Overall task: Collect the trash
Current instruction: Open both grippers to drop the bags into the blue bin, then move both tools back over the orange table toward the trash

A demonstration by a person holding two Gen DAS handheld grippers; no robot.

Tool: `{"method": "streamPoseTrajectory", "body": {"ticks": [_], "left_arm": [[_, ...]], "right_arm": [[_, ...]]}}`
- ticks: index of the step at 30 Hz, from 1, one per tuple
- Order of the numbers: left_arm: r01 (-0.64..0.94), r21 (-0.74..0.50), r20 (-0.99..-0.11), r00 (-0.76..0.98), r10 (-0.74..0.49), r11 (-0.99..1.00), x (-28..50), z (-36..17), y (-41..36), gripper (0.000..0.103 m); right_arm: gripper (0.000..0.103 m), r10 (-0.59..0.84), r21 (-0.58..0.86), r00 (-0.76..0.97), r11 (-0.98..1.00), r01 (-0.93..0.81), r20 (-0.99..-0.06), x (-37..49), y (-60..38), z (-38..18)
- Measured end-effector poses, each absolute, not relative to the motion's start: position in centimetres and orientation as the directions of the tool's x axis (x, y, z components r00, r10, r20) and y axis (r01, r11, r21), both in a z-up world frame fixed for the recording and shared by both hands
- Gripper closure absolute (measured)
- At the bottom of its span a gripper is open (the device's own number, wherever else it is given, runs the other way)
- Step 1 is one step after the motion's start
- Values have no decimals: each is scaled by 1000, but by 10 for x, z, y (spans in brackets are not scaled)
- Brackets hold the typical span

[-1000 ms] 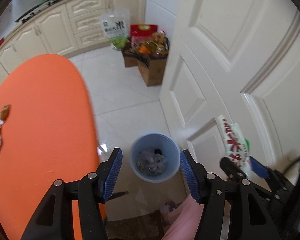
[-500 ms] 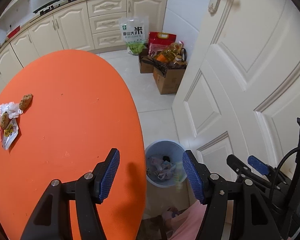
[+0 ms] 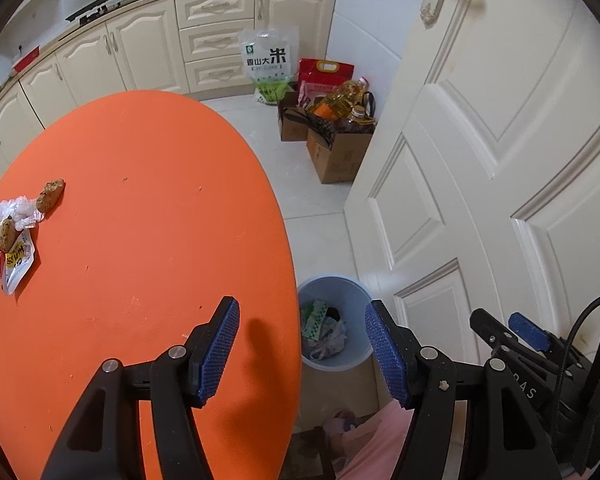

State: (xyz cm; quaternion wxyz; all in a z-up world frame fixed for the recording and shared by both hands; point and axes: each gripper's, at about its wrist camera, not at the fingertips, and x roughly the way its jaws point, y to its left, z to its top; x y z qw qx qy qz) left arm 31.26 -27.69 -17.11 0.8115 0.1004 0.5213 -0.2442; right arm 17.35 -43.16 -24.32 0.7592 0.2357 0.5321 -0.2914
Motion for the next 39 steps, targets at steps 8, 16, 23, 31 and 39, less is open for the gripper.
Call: {"method": "streamPoseTrajectory", "body": {"ticks": [8, 16, 23, 31, 39], "left_arm": [[493, -89, -897, 338, -285, 866, 310, -169, -273, 42], [489, -86, -889, 356, -289, 868, 303, -161, -258, 42], [439, -94, -880, 383, -281, 893, 295, -158, -232, 41], [387, -100, -873, 408, -268, 916, 280, -148, -183, 42], [288, -108, -852, 467, -238, 951, 254, -132, -110, 42]], "right_arm": [[41, -187, 48, 265, 727, 685, -946, 176, -426, -239], [29, -216, 55, 300, 723, 689, -929, 169, -414, -220], [23, -257, 36, 310, 715, 699, -915, 155, -401, -201], [22, -275, 27, 358, 759, 651, -892, 163, -370, -175], [22, -248, 29, 422, 834, 551, -872, 181, -310, -155]]}}
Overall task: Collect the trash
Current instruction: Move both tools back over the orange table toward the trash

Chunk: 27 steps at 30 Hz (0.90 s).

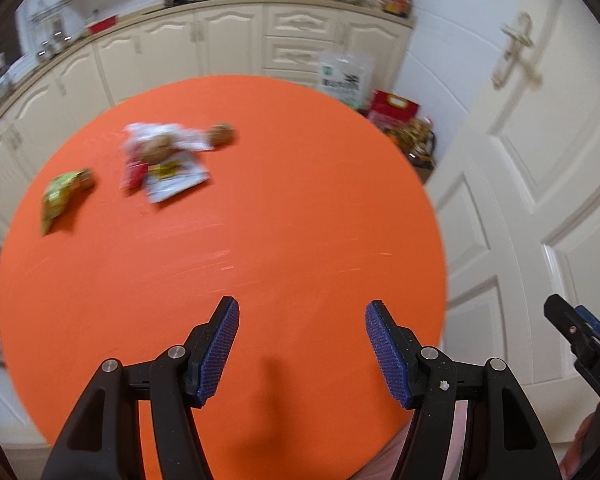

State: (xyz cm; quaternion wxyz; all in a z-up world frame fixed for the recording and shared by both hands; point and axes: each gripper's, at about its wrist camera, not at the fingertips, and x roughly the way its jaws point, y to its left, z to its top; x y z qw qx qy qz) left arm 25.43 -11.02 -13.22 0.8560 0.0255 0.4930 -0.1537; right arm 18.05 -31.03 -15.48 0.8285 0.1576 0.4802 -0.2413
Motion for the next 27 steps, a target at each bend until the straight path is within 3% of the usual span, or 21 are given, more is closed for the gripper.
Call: {"method": "streamPoseTrajectory", "body": {"ticks": [2, 4, 17, 20, 27], "left_arm": [[253, -110, -841, 491, -226, 961, 246, -126, -88, 41], [220, -112, -833, 511, -212, 969, 237, -122, -70, 41], [52, -121, -799, 588, -128, 991, 174, -97, 35, 39], [24, -125, -791, 601, -115, 992, 170, -90, 53, 34], [-38, -147, -798, 595, -96, 988, 169, -90, 88, 33]], "right_arm": [[19, -243, 24, 438, 854, 520, -865, 185, -293, -149], [7, -251, 9, 466, 873, 487, -849, 189, -273, -141], [7, -179, -26, 532, 959, 282, -828, 213, -173, -127], [7, -156, -26, 532, 970, 244, -832, 220, -155, -129], [7, -118, -31, 513, 984, 175, -850, 245, -126, -139]]}}
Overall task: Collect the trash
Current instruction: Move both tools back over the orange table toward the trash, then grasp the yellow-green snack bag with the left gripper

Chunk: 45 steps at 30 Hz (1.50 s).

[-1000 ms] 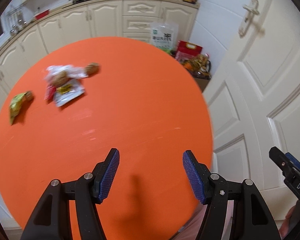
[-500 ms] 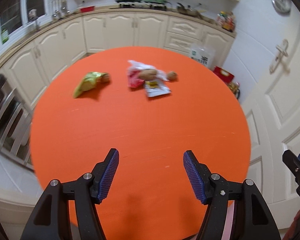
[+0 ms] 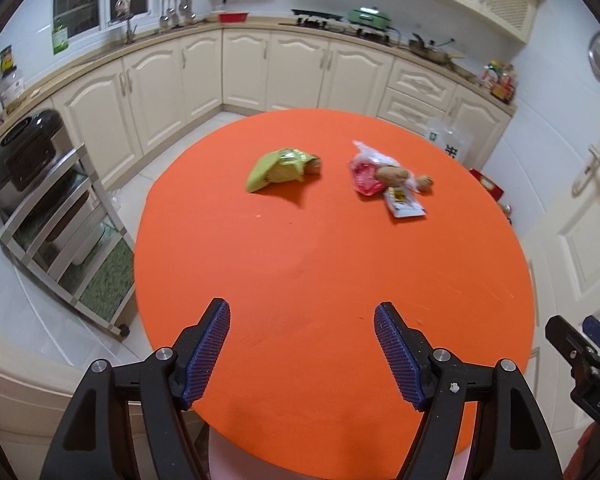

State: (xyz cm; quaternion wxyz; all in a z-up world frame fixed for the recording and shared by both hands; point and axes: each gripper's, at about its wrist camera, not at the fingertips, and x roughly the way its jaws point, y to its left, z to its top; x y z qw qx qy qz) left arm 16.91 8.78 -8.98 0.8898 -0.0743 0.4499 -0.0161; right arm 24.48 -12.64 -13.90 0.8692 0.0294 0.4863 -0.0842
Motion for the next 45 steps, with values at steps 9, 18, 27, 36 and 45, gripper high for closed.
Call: {"method": "streamPoseTrajectory", "body": {"ticks": [9, 18, 27, 36, 45], "left_arm": [[-72, -147, -823, 562, -82, 986, 223, -104, 111, 32], [-124, -146, -862, 502, -65, 981, 292, -139, 132, 32], [-154, -177, -879, 468, -86, 972, 349, -166, 145, 32], [-144, -168, -885, 458, -85, 975, 378, -176, 146, 32], [-94, -195, -883, 451, -133, 976, 401, -174, 128, 32]], "right_arm": [[7, -40, -6, 447, 997, 77, -893, 306, -98, -168], [7, -25, -20, 367, 1000, 16, -930, 389, -85, -208], [7, 31, 26, 275, 999, -24, -961, 448, -81, -242], [31, 13, -5, 255, 997, -71, -967, 463, -78, -263], [52, 43, 8, 300, 993, -117, -953, 451, -75, -261]]}}
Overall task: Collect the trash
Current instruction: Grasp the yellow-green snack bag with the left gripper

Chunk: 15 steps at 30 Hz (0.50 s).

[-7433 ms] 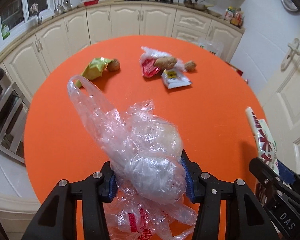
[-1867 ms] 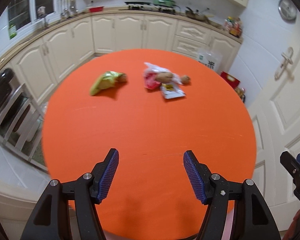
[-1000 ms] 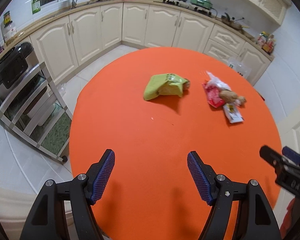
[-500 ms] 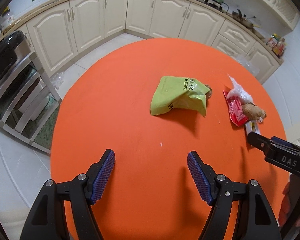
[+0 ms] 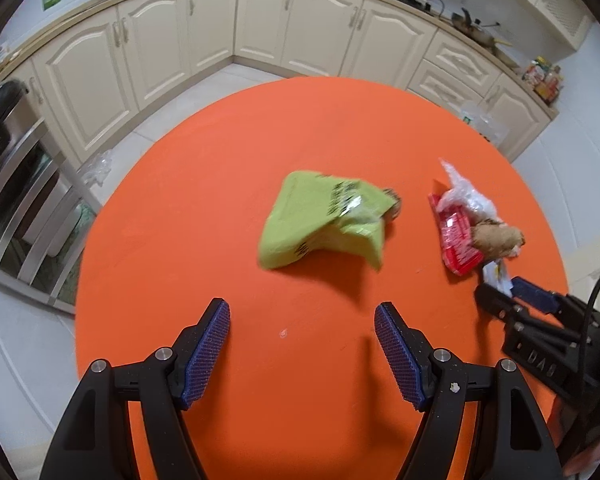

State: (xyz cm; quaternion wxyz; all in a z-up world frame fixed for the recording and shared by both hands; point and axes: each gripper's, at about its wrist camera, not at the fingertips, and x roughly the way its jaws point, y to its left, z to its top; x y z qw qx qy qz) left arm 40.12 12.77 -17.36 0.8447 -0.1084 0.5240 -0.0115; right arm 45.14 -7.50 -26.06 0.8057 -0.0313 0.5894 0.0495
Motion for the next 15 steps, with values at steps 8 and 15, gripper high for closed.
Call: {"method": "streamPoseTrajectory", "body": {"ticks": [8, 15], "left_arm": [[-121, -234, -867, 475, -151, 965, 426, -173, 123, 32], [-132, -221, -854, 504, -126, 966, 442, -183, 125, 43]], "right_arm": [[52, 51, 10, 311, 992, -130, -949, 455, -74, -262], [52, 62, 20, 324, 991, -132, -944, 452, -75, -261]]}}
